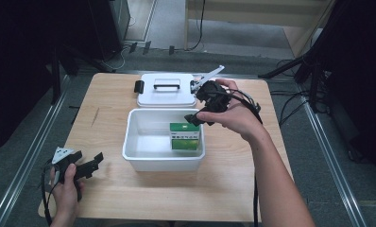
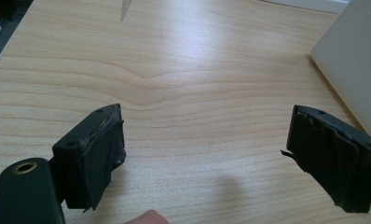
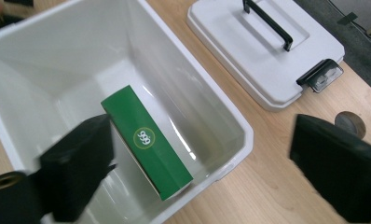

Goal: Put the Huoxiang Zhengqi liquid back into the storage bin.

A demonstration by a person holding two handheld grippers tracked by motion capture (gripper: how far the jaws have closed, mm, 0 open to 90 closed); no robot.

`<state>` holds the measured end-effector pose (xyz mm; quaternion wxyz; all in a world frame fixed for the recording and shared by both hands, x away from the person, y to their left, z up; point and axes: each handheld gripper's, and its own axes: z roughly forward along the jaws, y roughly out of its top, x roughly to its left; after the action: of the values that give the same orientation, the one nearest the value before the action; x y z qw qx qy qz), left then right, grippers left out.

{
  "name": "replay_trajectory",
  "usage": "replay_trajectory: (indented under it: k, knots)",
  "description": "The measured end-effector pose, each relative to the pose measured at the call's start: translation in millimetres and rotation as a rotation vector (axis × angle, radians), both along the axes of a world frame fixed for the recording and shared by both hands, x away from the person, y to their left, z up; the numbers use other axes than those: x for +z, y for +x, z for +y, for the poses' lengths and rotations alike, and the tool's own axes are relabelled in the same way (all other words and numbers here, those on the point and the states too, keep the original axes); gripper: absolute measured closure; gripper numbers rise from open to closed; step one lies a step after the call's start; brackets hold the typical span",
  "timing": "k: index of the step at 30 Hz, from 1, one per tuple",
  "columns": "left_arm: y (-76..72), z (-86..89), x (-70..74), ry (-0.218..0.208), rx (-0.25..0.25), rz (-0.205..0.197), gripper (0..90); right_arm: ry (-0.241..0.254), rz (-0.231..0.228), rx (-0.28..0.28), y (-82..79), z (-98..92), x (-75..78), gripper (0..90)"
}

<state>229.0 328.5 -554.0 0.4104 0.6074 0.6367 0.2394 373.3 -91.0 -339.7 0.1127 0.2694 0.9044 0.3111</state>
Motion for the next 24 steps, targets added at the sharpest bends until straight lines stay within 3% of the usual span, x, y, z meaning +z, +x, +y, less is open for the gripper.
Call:
replay_trajectory:
  k: [4,14,24]
  knots:
    - [-0.2,0.1,-0.1,-0.002,-0.001,-0.001,11.9,0.072,-0.037,-0.066,-7.7,-12.4,-1.2,0.0]
    - [-0.2,0.1,-0.1,-0.001,0.000,0.000,11.9,0.174,-0.131,-0.204,-26.2,-49.7,-18.3,0.0]
    - [-0.6,-0.3,0.1,0.004,-0.002,0.003,11.9,0.286,-0.177,-0.288,-44.1,-83.5,-43.7,0.0]
